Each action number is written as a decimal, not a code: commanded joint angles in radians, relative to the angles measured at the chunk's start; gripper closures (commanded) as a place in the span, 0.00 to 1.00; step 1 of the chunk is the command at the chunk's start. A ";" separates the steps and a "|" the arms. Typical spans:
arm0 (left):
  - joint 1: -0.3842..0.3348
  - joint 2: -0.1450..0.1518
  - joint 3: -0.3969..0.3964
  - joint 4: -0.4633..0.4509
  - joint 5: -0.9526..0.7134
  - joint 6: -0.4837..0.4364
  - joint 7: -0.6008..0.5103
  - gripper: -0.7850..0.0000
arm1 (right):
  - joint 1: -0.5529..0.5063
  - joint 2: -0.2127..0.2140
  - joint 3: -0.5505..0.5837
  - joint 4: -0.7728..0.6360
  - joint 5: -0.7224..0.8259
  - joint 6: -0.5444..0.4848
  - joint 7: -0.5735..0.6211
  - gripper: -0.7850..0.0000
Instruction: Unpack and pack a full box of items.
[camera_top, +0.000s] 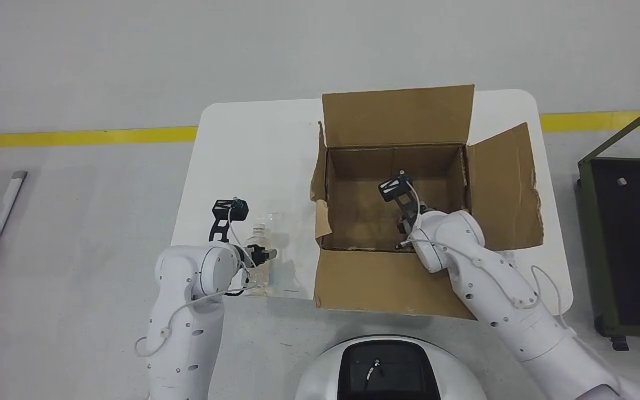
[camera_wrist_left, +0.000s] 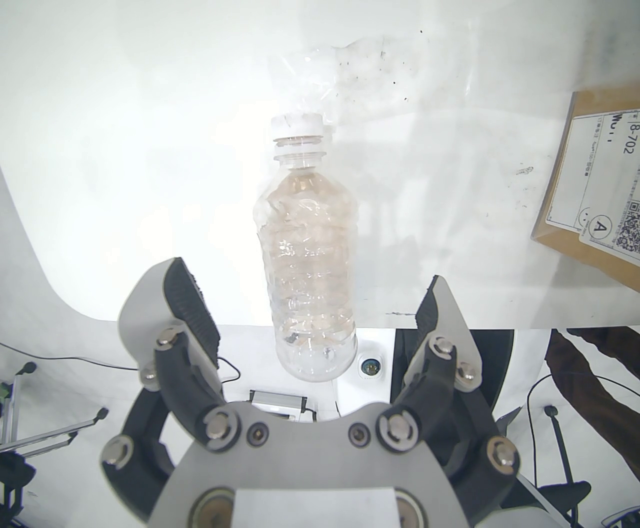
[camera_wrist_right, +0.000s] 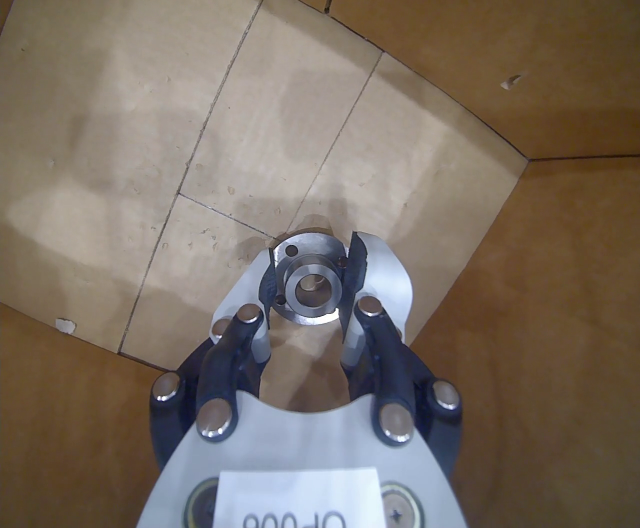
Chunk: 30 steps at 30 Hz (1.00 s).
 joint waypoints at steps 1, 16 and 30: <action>0.000 0.000 0.000 0.000 0.000 0.000 0.000 0.00 | -0.001 -0.002 0.001 0.002 -0.001 0.000 0.000 0.72; 0.000 0.000 0.000 0.000 0.000 0.000 0.000 0.00 | -0.061 -0.002 0.117 -0.179 0.096 0.018 -0.088 1.00; 0.000 0.000 0.000 0.000 0.000 0.000 0.000 0.00 | -0.255 -0.001 0.409 -0.354 0.844 -0.169 -0.409 1.00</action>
